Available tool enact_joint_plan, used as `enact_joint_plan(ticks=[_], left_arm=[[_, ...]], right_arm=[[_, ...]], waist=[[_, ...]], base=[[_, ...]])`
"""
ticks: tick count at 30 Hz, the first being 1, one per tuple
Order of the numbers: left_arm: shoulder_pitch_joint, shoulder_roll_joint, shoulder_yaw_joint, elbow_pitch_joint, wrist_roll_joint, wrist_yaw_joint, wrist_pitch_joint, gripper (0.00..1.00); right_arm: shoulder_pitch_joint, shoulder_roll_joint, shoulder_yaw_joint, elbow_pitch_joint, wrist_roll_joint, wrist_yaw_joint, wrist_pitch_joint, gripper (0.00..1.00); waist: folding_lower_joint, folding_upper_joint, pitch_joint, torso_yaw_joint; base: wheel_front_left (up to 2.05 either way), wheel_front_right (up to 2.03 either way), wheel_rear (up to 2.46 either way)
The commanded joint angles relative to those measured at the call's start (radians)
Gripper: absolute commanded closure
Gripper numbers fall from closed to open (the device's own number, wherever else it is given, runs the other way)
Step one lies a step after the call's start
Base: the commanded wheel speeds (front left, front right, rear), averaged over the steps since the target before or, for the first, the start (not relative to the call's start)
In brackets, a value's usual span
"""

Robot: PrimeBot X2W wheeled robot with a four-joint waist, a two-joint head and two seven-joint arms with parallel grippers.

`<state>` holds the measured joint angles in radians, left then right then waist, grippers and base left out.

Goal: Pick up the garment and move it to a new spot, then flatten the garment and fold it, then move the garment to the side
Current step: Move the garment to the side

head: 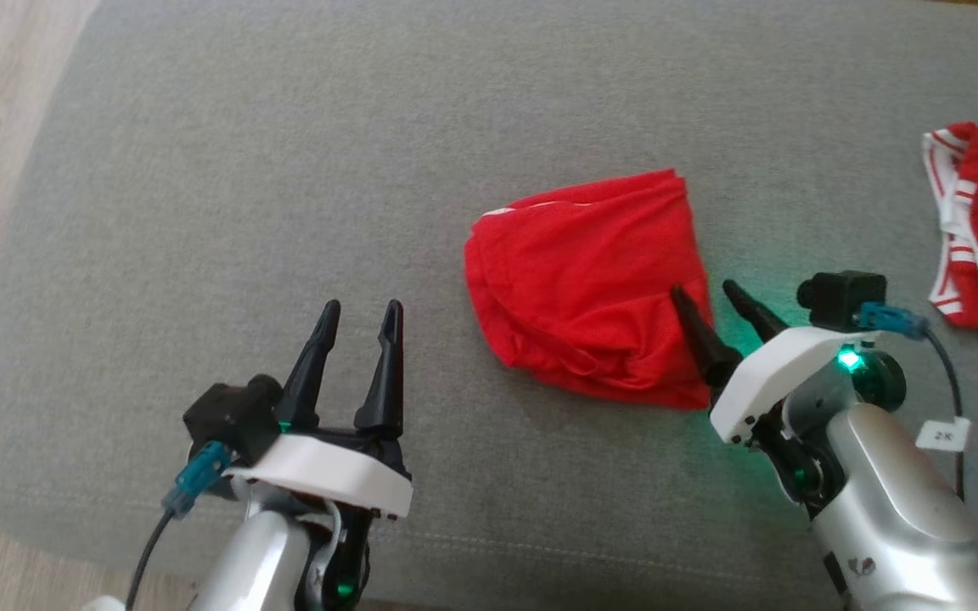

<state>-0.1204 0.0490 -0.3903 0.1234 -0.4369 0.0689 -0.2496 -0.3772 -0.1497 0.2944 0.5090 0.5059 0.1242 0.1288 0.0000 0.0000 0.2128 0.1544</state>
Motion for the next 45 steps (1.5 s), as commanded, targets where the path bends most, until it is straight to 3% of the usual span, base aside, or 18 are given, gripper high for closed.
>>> enact_joint_plan(ticks=[1,6,7,8,14,21,28,37,45], left_arm=[[-0.042,0.001,0.023,-0.032,-0.005,-0.004,-0.012,0.00],[-0.045,0.001,0.018,-0.033,-0.007,-0.001,-0.012,0.00],[-0.044,0.001,0.019,-0.032,-0.006,-0.001,-0.012,0.00],[-0.043,0.001,0.020,-0.032,-0.005,0.000,-0.012,0.00],[-0.044,0.001,0.032,-0.034,0.001,0.002,-0.012,0.00],[-0.040,0.001,0.034,-0.043,0.012,-0.005,-0.012,0.00],[-0.077,0.001,0.025,-0.070,0.031,-0.015,-0.012,0.00],[-0.177,0.001,0.002,-0.078,0.090,-0.048,-0.012,0.00],[-0.298,0.001,-0.010,-0.057,0.146,-0.087,-0.012,0.00]], right_arm=[[-0.037,-0.010,0.035,-0.014,0.017,0.007,0.009,0.00],[-0.056,-0.032,0.107,0.043,0.052,0.007,0.042,0.00],[-0.064,-0.043,0.133,0.066,0.056,0.007,0.051,0.56],[-0.070,-0.051,0.150,0.073,0.050,0.007,0.048,1.00],[-0.109,-0.093,0.197,0.119,-0.035,0.007,-0.043,1.00],[-0.155,-0.150,0.219,0.129,-0.227,0.007,-0.201,1.00],[-0.211,-0.241,0.235,0.054,-0.320,0.007,-0.227,1.00],[-0.317,-0.429,0.262,-0.057,-0.254,0.007,-0.133,1.00],[-0.419,-0.506,0.167,0.020,-0.169,0.007,-0.065,1.00]], waist=[[0.0000,0.0000,0.010,0.014],[0.0000,0.0000,0.014,0.032],[0.0000,0.0000,0.012,0.035],[0.0000,0.0000,0.011,0.035],[0.0000,0.0000,-0.001,0.015],[0.0000,0.0000,-0.029,-0.047],[0.0000,0.0000,-0.001,-0.128],[0.0000,0.0000,0.096,-0.259],[0.0000,0.0000,0.209,-0.327]], base=[[0.00,0.00,0.00],[0.00,0.00,0.00],[0.00,0.00,0.00],[0.00,0.00,0.00],[0.00,0.00,0.00],[0.00,0.00,0.00],[0.00,0.00,0.00],[0.00,0.00,0.00],[0.00,0.00,0.00]])
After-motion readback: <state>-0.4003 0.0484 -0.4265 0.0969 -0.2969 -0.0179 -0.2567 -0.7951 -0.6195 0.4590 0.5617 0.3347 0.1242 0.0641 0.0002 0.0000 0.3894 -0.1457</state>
